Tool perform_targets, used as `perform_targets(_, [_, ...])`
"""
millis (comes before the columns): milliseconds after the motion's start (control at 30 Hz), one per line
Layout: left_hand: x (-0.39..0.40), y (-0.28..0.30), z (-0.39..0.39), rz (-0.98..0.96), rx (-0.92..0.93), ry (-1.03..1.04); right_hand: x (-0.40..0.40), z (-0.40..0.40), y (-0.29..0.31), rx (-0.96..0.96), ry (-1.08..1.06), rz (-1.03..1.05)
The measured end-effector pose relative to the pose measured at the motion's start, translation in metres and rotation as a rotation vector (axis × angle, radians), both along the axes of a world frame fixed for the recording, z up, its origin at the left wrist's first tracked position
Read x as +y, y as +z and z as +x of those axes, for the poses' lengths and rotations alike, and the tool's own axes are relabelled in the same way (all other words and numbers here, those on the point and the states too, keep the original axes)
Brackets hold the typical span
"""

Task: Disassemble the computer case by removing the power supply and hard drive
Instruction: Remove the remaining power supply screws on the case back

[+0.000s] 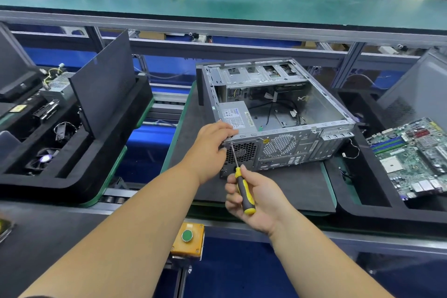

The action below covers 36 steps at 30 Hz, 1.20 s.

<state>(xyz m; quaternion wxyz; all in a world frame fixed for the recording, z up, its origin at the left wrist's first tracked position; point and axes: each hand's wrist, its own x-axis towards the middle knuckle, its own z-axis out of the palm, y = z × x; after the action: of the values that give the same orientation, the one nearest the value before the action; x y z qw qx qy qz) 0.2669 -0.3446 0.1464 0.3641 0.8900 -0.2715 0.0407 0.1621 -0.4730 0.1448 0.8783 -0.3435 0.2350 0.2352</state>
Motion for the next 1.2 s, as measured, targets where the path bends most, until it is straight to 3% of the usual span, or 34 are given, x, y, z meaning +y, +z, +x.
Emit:
perform_targets(100, [-0.001,-0.001,-0.001,0.002,0.003,0.004,0.004,-0.003,-0.003,-0.033,-0.031,-0.036])
perform_targets(233, [-0.002,0.000,-0.002,0.006,0.008,0.002,0.012,-0.002,0.005,-0.014,-0.031,-0.332])
perform_targets(300, [-0.003,0.000,-0.002,0.008,0.013,-0.001,0.015,0.002,0.018,-0.008,0.070,-0.746])
perform_targets(400, [-0.005,0.000,-0.003,0.007,0.018,0.010,0.013,0.001,0.018,-0.169,0.347,-1.630])
perform_targets(467, [-0.005,-0.001,-0.002,0.008,0.017,0.015,0.012,-0.001,0.014,-0.232,0.370,-1.796])
perform_targets(533, [-0.003,-0.002,-0.001,0.015,0.020,0.005,0.009,0.002,0.010,-0.240,0.298,-1.603])
perform_targets(667, [0.002,-0.003,0.001,0.011,0.041,-0.056,-0.005,0.001,0.009,0.029,0.048,-0.444])
perform_targets(733, [0.005,-0.004,-0.003,-0.112,0.152,-0.063,-0.012,-0.003,0.006,0.046,0.034,-0.196])
perform_targets(833, [0.007,-0.007,-0.021,-0.551,0.337,0.180,-0.014,-0.005,0.004,0.021,0.024,-0.182])
perform_targets(933, [0.005,-0.010,-0.037,-0.764,0.610,0.475,-0.009,-0.008,0.002,0.045,0.006,-0.201])
perform_targets(1067, [-0.003,-0.004,-0.041,-0.997,1.141,0.350,-0.002,-0.009,0.003,0.073,-0.052,-0.163])
perform_targets(1200, [-0.015,0.002,-0.042,-1.022,1.204,0.291,0.001,-0.007,0.012,0.127,-0.082,-0.100])
